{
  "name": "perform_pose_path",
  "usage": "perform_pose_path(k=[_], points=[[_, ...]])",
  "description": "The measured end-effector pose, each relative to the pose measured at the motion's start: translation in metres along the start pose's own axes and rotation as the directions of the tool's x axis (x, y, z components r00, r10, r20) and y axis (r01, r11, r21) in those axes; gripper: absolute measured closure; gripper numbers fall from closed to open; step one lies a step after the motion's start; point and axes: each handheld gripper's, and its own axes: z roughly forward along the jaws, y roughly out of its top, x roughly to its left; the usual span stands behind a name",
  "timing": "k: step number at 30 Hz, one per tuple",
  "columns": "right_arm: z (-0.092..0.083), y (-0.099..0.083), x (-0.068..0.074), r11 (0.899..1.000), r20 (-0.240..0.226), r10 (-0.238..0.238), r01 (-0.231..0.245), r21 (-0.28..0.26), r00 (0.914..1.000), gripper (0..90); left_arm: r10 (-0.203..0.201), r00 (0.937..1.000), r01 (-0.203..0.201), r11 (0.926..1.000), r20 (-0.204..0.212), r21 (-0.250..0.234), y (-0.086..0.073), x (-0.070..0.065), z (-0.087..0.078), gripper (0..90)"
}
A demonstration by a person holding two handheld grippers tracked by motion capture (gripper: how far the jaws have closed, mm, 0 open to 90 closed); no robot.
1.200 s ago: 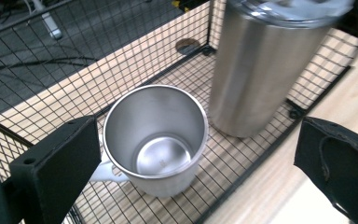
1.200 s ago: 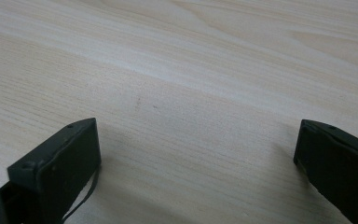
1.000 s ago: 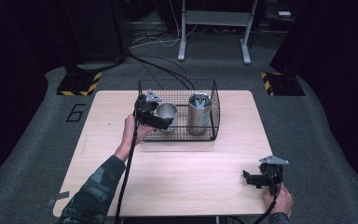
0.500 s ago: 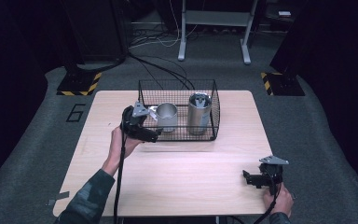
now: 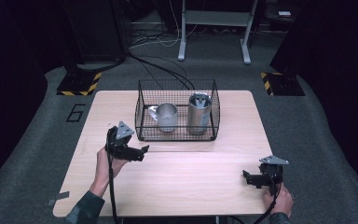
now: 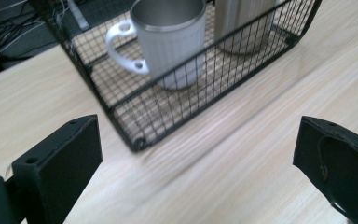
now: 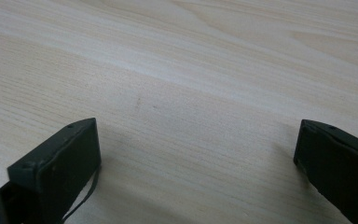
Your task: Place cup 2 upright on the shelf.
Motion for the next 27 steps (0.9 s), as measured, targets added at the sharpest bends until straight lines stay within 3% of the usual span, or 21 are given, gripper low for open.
perform_pose_path(k=[7, 17, 27], points=[[0.000, 0.000, 0.000, 1.000, 0.000, 0.000, 0.000, 0.000, 1.0000, 0.0, -0.020, 0.9998, 0.020, 0.9978, -0.002, 0.062, -0.037, 0.005, -0.001, 0.7], [0.000, 0.000, 0.000, 1.000, 0.000, 0.000, 0.000, 0.000, 1.0000, 0.0, -0.093, 0.9954, 0.095, 0.9916, -0.020, 0.088, -0.093, 0.005, 0.010, 0.7], [0.000, 0.000, 0.000, 1.000, 0.000, 0.000, 0.000, 0.000, 1.0000, 0.0, -0.125, 0.9910, 0.130, 0.9843, -0.048, 0.119, -0.117, 0.010, 0.025, 0.1]])
